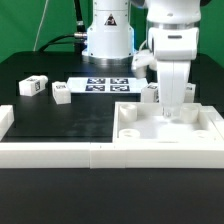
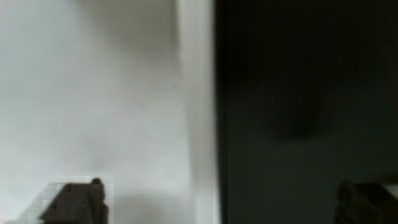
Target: Assemble one leg
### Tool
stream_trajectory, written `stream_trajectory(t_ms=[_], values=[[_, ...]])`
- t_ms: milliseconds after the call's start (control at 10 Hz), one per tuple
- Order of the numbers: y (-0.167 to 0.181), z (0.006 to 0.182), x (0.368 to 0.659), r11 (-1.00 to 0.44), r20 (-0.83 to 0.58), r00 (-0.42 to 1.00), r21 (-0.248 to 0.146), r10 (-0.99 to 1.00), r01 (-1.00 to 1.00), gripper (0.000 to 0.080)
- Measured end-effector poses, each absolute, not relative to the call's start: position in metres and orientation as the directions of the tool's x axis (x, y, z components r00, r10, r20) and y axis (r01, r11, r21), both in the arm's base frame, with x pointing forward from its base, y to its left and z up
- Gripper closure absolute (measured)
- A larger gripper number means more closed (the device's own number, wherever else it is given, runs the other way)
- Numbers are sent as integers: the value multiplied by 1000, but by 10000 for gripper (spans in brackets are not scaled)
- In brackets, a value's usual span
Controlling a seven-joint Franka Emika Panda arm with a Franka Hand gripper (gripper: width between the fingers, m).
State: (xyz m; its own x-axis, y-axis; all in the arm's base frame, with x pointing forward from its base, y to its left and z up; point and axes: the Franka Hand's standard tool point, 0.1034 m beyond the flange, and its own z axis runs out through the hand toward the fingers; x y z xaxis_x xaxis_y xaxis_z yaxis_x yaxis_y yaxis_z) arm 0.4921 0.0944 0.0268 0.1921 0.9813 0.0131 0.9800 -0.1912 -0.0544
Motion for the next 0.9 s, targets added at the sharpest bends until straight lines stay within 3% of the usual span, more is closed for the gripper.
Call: stream_trajectory(t_ms=[300,600,900], values=[[103,58,473,-304,-13,303,-44,953,952,150],[102,55,473,-324,-12,323,-46,946,945,150],[102,54,473,-541,-22,540,-44,841,840,150]])
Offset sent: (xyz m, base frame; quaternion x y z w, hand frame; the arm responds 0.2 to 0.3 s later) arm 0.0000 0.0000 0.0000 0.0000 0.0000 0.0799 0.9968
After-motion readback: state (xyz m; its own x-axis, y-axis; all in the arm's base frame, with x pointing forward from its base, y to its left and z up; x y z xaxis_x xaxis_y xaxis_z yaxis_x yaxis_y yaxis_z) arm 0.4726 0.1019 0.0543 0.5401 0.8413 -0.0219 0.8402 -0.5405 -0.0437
